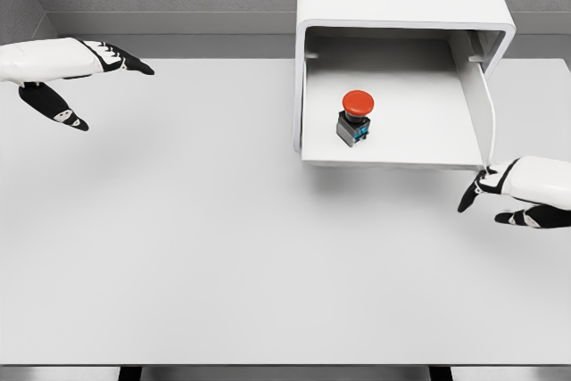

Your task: Slide open multi-storey tabletop storage cabinets and put open load switch and slide close multi-storey tabletop storage cabinets

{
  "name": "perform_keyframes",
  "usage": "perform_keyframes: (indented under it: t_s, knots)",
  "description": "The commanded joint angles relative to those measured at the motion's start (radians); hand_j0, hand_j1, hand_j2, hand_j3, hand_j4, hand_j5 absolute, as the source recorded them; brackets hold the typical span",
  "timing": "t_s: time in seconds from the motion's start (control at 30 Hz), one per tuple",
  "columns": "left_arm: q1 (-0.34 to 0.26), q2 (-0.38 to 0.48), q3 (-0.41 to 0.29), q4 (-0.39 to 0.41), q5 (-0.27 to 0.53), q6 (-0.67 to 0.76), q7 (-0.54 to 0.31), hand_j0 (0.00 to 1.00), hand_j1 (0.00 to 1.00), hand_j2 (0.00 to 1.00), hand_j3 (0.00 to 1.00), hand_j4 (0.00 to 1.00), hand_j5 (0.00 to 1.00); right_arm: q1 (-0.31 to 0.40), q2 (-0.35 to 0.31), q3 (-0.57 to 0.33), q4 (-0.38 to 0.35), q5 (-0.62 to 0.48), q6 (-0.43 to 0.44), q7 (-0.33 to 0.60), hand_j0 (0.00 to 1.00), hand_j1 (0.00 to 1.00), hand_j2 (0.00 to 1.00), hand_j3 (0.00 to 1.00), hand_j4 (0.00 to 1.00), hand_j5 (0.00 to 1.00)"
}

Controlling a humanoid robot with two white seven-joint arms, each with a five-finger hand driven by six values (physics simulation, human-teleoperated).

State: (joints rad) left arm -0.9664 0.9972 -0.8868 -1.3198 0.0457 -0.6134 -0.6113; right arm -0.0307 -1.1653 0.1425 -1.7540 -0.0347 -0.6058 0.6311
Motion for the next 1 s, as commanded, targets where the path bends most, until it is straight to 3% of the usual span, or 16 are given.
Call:
perform_keyframes:
  t_s: [0.0, 0.3, 0.5, 0.63, 0.8, 0.97]
  knots:
    - [0.0, 0.0, 0.0, 0.001, 0.006, 0.003, 0.0, 1.0, 1.0, 1.0, 1.0, 1.0, 1.0, 0.0, 0.003, 0.003, -0.005, -0.028, -0.005, -0.02, 0.65, 0.65, 0.65, 0.65, 0.65, 0.65]
    - [0.002, -0.003, -0.001, 0.001, 0.005, 0.003, 0.0, 1.0, 1.0, 1.0, 1.0, 1.0, 1.0, -0.032, 0.004, 0.012, -0.005, -0.031, -0.005, -0.02, 0.65, 0.65, 0.65, 0.65, 0.65, 0.65]
    - [0.0, -0.003, -0.001, 0.001, 0.005, 0.003, 0.0, 1.0, 1.0, 1.0, 1.0, 1.0, 1.0, -0.184, 0.021, 0.175, -0.005, -0.03, -0.005, -0.02, 0.65, 0.65, 0.65, 0.65, 0.65, 0.65]
    - [0.002, -0.003, -0.001, 0.001, 0.005, 0.003, 0.0, 1.0, 1.0, 1.0, 1.0, 1.0, 1.0, -0.219, 0.029, 0.198, -0.005, -0.03, -0.005, -0.02, 0.65, 0.65, 0.65, 0.65, 0.65, 0.65]
    - [0.002, -0.003, -0.001, 0.001, 0.005, 0.003, 0.0, 1.0, 1.0, 1.0, 1.0, 1.0, 1.0, -0.334, 0.073, 0.298, -0.004, -0.027, -0.005, -0.02, 0.65, 0.65, 0.65, 0.65, 0.65, 0.65]
    - [0.002, -0.003, -0.001, 0.001, 0.005, 0.003, 0.0, 1.0, 1.0, 1.0, 1.0, 1.0, 1.0, -0.402, 0.102, 0.345, 0.004, -0.022, -0.005, -0.02, 0.65, 0.65, 0.65, 0.65, 0.65, 0.65]
